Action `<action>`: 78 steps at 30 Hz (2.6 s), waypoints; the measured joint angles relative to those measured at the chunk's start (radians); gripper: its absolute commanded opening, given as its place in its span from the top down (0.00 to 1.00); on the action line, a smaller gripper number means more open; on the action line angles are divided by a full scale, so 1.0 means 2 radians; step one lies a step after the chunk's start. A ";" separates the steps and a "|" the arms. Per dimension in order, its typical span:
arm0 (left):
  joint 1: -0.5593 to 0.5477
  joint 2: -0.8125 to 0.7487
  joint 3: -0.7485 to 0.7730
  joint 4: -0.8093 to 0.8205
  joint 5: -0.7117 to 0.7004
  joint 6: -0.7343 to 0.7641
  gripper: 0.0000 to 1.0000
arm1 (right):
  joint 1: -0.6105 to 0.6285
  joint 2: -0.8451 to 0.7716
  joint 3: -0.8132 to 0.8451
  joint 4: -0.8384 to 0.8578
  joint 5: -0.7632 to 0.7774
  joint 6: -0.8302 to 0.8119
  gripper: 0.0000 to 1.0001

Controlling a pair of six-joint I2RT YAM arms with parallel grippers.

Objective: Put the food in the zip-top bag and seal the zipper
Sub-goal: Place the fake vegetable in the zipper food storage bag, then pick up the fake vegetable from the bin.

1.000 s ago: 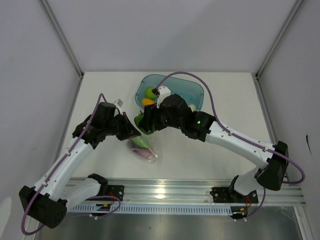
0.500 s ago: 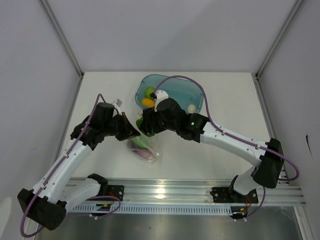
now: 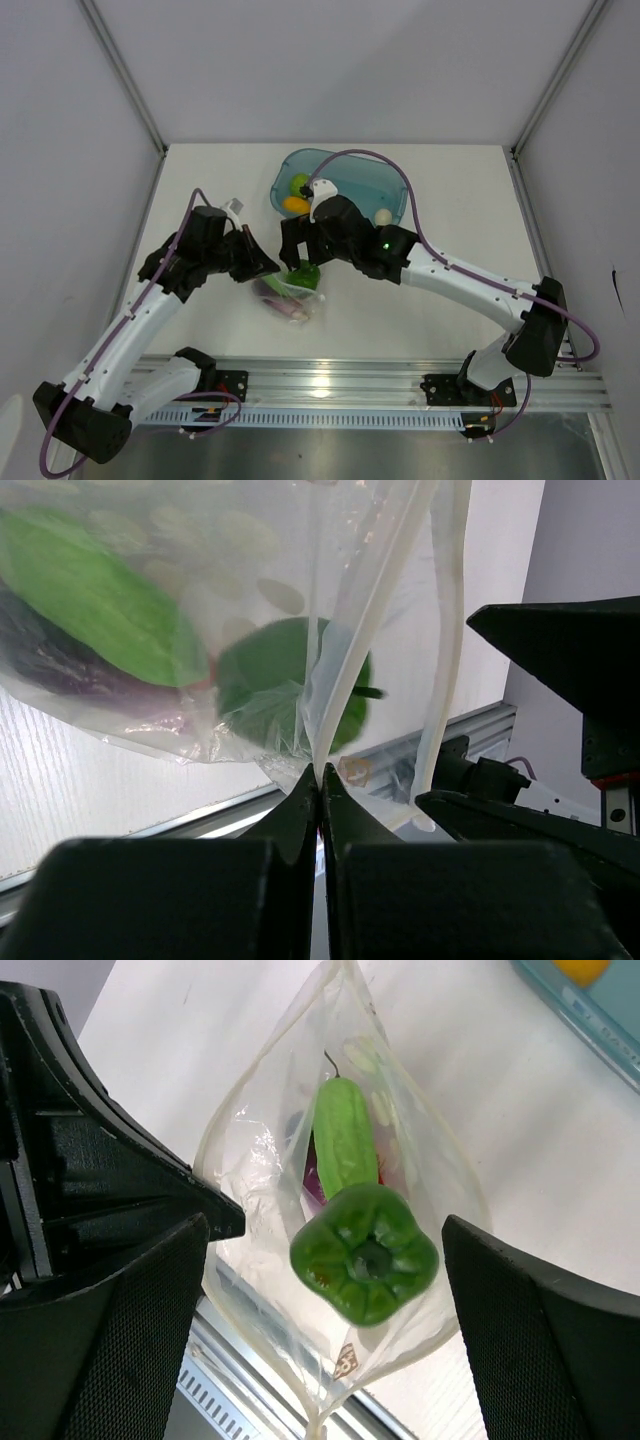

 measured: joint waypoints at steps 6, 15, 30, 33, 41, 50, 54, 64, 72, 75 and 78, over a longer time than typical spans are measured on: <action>0.000 -0.001 0.007 -0.003 -0.001 0.000 0.99 | 0.000 0.000 0.029 -0.015 0.010 -0.014 0.01; 0.000 -0.009 0.055 -0.039 -0.006 0.000 0.99 | -0.056 -0.026 0.113 -0.056 0.032 -0.055 0.00; 0.000 -0.077 0.068 -0.085 -0.077 -0.004 0.99 | -0.258 0.077 0.149 -0.030 -0.050 -0.091 0.02; 0.000 -0.102 0.066 -0.096 -0.103 -0.011 0.99 | -0.259 0.131 0.154 0.008 -0.073 -0.092 0.04; 0.000 -0.154 0.061 -0.110 -0.172 -0.034 0.99 | -0.260 0.367 0.339 0.025 -0.154 -0.086 0.08; 0.000 -0.150 0.051 -0.106 -0.202 -0.035 1.00 | -0.257 0.453 0.389 0.012 -0.225 -0.077 0.09; 0.000 -0.143 0.037 -0.098 -0.201 -0.036 0.99 | -0.253 0.461 0.389 0.012 -0.251 -0.077 0.09; 0.000 -0.131 0.034 -0.087 -0.188 -0.034 0.99 | -0.213 0.465 0.389 0.009 -0.253 -0.095 0.09; 0.000 -0.128 0.034 -0.086 -0.180 -0.033 0.99 | -0.214 0.482 0.389 -0.011 -0.246 -0.098 0.11; 0.000 -0.124 0.034 -0.084 -0.175 -0.033 0.99 | -0.219 0.493 0.389 -0.025 -0.246 -0.102 0.12; 0.000 -0.124 0.034 -0.082 -0.175 -0.033 0.99 | -0.224 0.495 0.389 -0.031 -0.248 -0.105 0.13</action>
